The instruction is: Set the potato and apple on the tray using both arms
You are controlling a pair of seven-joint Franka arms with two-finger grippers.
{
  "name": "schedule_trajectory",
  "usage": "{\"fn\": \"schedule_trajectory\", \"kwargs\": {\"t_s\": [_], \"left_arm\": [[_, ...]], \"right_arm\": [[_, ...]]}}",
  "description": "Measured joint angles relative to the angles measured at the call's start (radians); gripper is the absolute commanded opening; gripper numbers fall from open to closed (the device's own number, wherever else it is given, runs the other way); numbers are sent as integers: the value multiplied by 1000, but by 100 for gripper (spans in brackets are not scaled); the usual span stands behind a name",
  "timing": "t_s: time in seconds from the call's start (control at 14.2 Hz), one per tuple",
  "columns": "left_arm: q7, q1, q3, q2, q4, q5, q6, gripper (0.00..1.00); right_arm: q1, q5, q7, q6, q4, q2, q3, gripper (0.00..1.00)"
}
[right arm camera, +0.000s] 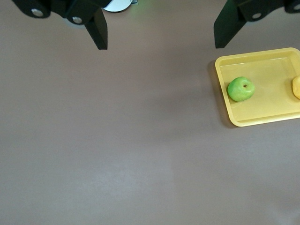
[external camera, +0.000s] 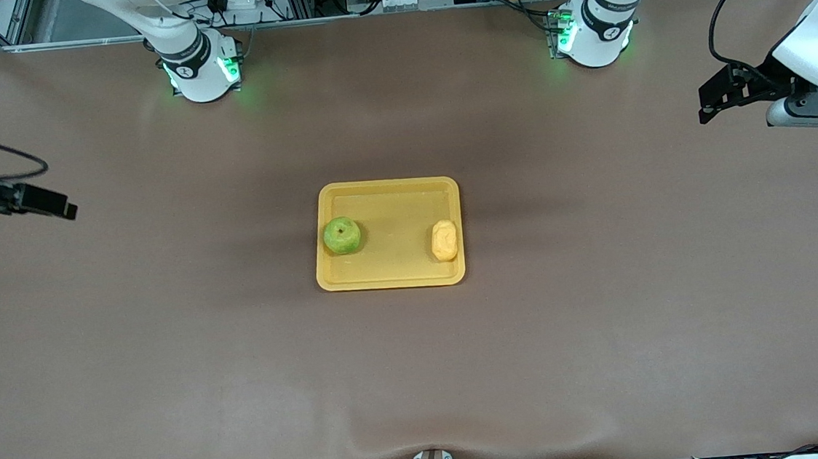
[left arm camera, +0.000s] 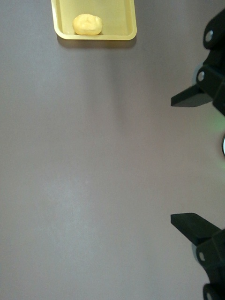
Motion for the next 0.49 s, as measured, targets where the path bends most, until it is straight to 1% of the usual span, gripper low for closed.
{"fn": "schedule_trajectory", "kwargs": {"t_s": [0.28,0.49], "left_arm": [[0,-43,46,0,0,0,0,100],[0,-48,57,0,0,0,0,100]], "right_arm": [[0,0,-63,15,-148,-134,4,100],[0,0,-76,49,-246,-192,5,100]]}}
